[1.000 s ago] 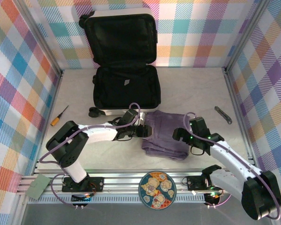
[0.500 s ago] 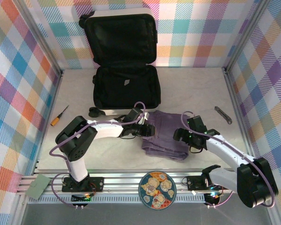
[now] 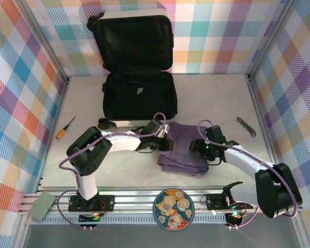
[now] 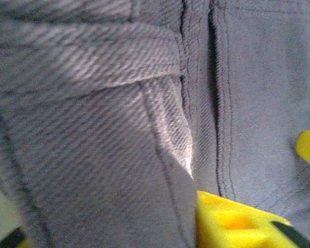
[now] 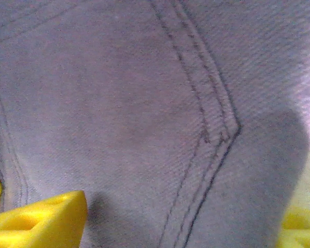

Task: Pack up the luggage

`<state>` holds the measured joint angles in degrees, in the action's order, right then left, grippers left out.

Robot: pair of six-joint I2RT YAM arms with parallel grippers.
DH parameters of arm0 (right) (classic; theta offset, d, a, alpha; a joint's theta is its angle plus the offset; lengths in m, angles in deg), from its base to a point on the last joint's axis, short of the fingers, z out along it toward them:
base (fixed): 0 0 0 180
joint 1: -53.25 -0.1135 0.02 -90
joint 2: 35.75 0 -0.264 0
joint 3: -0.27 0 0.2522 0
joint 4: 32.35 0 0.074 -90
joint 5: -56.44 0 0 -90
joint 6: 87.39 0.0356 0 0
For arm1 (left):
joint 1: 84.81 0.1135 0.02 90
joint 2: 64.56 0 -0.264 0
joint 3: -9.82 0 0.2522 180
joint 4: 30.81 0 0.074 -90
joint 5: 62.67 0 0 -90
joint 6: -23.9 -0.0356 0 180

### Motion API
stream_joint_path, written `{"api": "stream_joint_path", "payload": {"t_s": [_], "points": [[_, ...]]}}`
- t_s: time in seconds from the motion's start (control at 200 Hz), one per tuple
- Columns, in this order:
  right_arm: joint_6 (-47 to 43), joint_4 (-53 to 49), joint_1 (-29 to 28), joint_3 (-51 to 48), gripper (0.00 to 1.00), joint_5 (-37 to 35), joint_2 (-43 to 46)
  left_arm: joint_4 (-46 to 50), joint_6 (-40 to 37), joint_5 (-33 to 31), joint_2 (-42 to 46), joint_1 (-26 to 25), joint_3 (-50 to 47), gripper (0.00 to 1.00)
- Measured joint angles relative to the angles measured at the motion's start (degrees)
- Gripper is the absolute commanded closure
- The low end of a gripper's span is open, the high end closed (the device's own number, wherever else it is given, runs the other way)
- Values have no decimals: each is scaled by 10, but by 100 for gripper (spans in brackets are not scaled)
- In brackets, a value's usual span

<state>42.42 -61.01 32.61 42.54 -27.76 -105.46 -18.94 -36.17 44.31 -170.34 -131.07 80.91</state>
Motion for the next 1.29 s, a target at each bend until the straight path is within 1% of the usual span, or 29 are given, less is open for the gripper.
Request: {"api": "stream_joint_path", "payload": {"t_s": [0.045,0.1,0.105,0.11,0.125,0.23,0.285,0.375,0.59,0.715,0.93,1.16,1.295], "points": [[-3,3,0,0,50,3,0,0,0,0,0,-1,2,80],[-8,6,0,0,63,5,0,2,-3,1,0,-2,5,86],[-8,7,0,0,63,6,0,2,-3,1,0,-2,5,87],[-8,7,0,0,66,6,0,3,-2,1,0,-2,6,87],[-8,7,0,0,69,6,0,3,-2,1,0,-2,7,88],[-19,12,0,0,86,11,0,9,-8,1,0,-3,13,96],[-20,13,0,0,92,14,2,17,-10,-1,0,-5,18,100],[-32,10,1,0,99,18,12,33,-13,-6,0,-9,29,100],[-52,-30,0,9,100,31,65,78,-25,-16,10,-32,53,100],[-68,-63,0,32,100,44,95,95,-30,-16,39,-42,55,100],[-87,-99,0,64,100,63,130,118,-39,-22,93,-42,57,100],[-103,-120,0,108,100,73,136,163,-55,-49,126,-42,88,100],[-112,-122,0,148,100,78,120,198,-74,-73,131,-42,124,100]]}}
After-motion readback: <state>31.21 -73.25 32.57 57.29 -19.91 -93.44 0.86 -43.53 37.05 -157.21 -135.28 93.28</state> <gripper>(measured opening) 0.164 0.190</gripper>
